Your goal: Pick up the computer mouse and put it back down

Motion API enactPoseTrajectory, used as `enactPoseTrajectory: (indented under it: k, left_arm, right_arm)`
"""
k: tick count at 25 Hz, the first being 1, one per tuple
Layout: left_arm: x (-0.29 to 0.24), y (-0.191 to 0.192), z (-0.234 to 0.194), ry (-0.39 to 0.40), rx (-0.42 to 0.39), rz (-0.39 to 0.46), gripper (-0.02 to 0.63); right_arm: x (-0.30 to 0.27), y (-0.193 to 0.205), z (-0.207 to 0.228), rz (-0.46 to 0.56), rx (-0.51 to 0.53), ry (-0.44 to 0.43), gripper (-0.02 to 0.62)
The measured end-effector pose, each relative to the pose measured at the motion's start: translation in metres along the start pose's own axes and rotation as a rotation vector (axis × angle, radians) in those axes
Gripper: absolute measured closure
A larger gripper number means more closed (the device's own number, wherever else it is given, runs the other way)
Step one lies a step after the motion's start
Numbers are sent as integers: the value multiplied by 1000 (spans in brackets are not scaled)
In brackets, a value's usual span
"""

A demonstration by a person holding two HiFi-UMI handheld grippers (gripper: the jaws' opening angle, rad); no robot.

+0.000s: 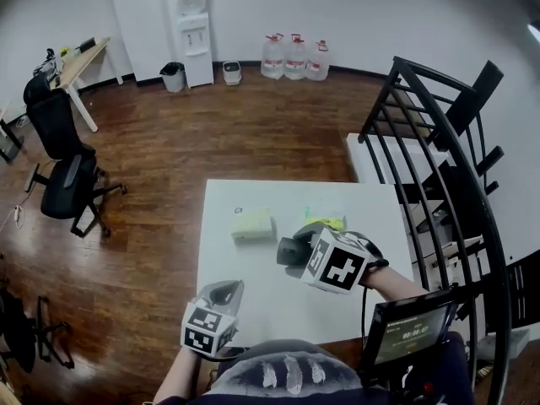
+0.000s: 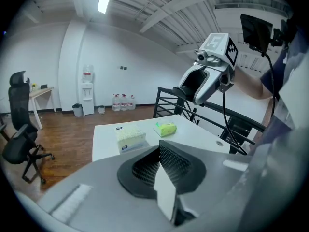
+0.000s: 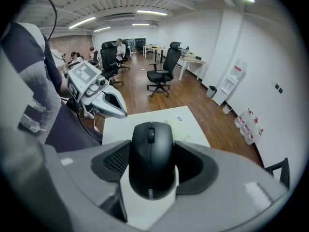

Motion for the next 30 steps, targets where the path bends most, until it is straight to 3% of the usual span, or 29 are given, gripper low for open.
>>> enactPoseTrajectory:
  k: [12, 19, 25, 30]
  left_arm:
    - [14, -17, 10, -11, -35, 53, 590]
    - [26, -24, 7, -46, -68, 80, 591]
    - [28, -20, -3, -122, -33, 91, 591]
    - [40, -14, -3, -115, -19, 105, 591]
  right_arm:
    - [30, -8, -9, -12, 118, -43, 307]
    - [33, -7, -11, -22, 132, -35, 307]
    - [25, 9, -6, -29, 98, -36, 307]
    - [19, 8, -17, -31, 91, -47, 307]
Point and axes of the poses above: the fingertips, and each gripper's own axes: x backward along the fingers, z to its right, y out of its underside, the point moved 5 cm from there along x, backward along the fingers, and after that the axes turned 15 degrees about y, right-handed, at the moved point
